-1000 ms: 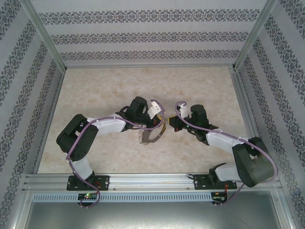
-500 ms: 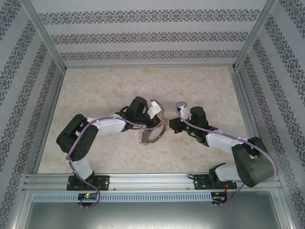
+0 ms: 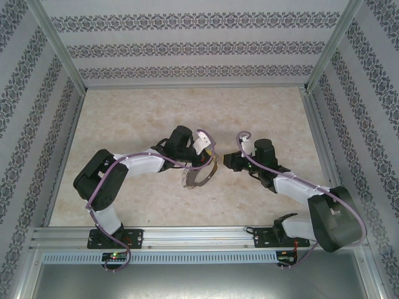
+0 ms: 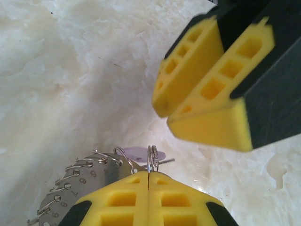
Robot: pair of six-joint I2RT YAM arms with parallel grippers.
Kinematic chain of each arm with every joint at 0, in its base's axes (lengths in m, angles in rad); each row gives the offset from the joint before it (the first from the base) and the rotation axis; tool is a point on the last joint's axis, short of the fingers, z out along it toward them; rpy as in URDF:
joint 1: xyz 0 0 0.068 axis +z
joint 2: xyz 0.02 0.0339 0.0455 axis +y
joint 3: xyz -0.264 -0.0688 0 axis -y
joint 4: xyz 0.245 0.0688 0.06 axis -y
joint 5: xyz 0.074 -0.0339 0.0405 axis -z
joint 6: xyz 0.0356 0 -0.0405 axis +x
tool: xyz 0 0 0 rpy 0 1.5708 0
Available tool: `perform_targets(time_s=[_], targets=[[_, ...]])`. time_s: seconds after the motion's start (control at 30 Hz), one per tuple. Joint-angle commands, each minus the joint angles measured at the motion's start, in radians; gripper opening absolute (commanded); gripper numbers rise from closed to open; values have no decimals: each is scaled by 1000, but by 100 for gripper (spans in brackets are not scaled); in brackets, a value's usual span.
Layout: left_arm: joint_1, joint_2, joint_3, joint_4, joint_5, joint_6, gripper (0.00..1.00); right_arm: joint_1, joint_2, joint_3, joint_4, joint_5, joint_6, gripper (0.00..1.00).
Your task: Put the keys on the keyring
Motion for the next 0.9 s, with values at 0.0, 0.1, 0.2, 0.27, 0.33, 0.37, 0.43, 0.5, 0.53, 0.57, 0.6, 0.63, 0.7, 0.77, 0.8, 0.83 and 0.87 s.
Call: perform_targets(time_s=[0.0,0.1,0.2,0.27,0.33,0.37,0.43,0.5,0.53,0.57,0.6,0.63,0.7,0.77,0.8,0.83,0.87], targets=[[-14,-36,-2,54,34,-3,0,-16,-9,9,28,-60,2,31],[-14,-37,1,48,38,2,0,-25,11,19,51,-109,-11,33],[-14,-40,2,42,44,7,0,-28,22,23,66,-143,-25,34],[-14,-40,4,41,49,8,0,-31,30,23,81,-166,-27,35],[-14,-39,6,41,56,9,0,-31,40,27,85,-184,-33,35],[-14,-39,7,42,58,10,0,-31,47,31,87,-192,-36,36],[-14,-39,9,42,61,10,0,-32,62,33,98,-192,-42,37],[-14,-39,10,43,63,8,0,-35,79,36,111,-194,-42,37],[-14,-39,11,41,63,8,0,-38,90,40,118,-192,-42,37],[-14,-39,13,41,65,8,0,-39,98,43,127,-195,-40,37],[-14,-39,14,39,67,8,0,-43,108,46,135,-197,-40,37],[-14,-38,14,37,69,7,0,-45,116,47,144,-201,-38,37],[-14,-40,15,35,71,8,0,-48,134,52,154,-208,-39,37],[-14,-42,16,33,72,8,0,-51,148,56,165,-225,-39,37],[-14,-43,15,32,73,8,0,-51,156,58,168,-233,-40,37],[-14,-43,15,32,76,8,0,-52,163,59,168,-245,-42,37],[-14,-46,17,31,80,8,0,-52,168,62,172,-257,-43,37]])
